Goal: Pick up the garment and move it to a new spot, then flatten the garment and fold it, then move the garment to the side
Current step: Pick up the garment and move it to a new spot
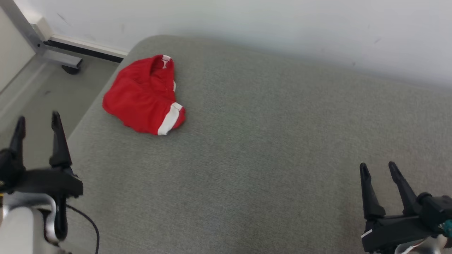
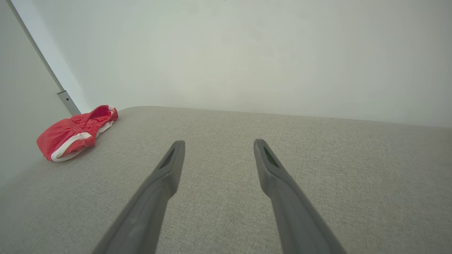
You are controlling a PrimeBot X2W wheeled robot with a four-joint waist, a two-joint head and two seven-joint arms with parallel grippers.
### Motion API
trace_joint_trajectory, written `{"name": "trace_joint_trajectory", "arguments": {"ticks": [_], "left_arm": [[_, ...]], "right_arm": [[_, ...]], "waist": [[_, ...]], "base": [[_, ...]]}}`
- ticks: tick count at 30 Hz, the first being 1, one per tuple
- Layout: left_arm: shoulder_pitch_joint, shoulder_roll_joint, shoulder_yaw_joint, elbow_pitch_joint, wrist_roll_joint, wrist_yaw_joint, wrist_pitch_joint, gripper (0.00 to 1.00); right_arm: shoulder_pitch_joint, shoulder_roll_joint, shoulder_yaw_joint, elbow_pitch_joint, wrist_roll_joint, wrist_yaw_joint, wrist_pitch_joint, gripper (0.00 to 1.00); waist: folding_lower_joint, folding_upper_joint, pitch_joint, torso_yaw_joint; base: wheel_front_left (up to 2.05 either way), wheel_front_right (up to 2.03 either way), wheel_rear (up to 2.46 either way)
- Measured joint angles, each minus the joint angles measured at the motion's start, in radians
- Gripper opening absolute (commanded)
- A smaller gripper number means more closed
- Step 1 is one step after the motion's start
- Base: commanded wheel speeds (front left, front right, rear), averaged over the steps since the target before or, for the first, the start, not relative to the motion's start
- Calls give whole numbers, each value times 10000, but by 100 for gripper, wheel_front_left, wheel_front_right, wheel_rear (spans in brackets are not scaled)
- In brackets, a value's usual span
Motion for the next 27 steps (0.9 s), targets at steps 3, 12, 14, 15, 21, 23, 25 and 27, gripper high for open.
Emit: {"name": "trace_joint_trajectory", "arguments": {"ticks": [3,12,14,15,21,23,25,27], "left_arm": [[-1045,247,90,391,-109,-44,31,100],[-3521,1210,311,2021,-416,-198,224,100],[-3934,1390,326,2468,-441,-253,305,100],[-4114,1450,324,2692,-468,-265,314,100],[-4982,1659,309,4299,-763,-345,583,100],[-5222,1722,272,4926,-803,-349,748,100],[-5396,1733,240,5513,-928,-401,890,100],[-5623,1743,151,6054,-1016,-445,1074,100]], "right_arm": [[-193,-119,-167,-295,-102,0,94,100],[-519,-516,-493,-1262,-368,0,374,100],[-523,-629,-667,-1565,-447,0,493,100],[-521,-665,-742,-1722,-470,0,570,100],[-448,-757,-1049,-2633,-539,0,982,100],[-442,-786,-1103,-2844,-593,0,1116,100],[-439,-863,-1095,-3022,-619,0,1243,100],[-443,-959,-1133,-3185,-677,0,1365,100]], "waist": [[1,0,416,-296],[2,1,1677,-1397],[2,1,1928,-1661],[2,1,2055,-1781],[2,0,2852,-2319],[2,0,3098,-2441],[2,0,3321,-2539],[1,0,3517,-2609]], "base": [[0,0,0],[0,0,0],[0,0,0],[0,0,0],[0,0,0],[0,0,0],[0,0,0],[0,0,0]]}}
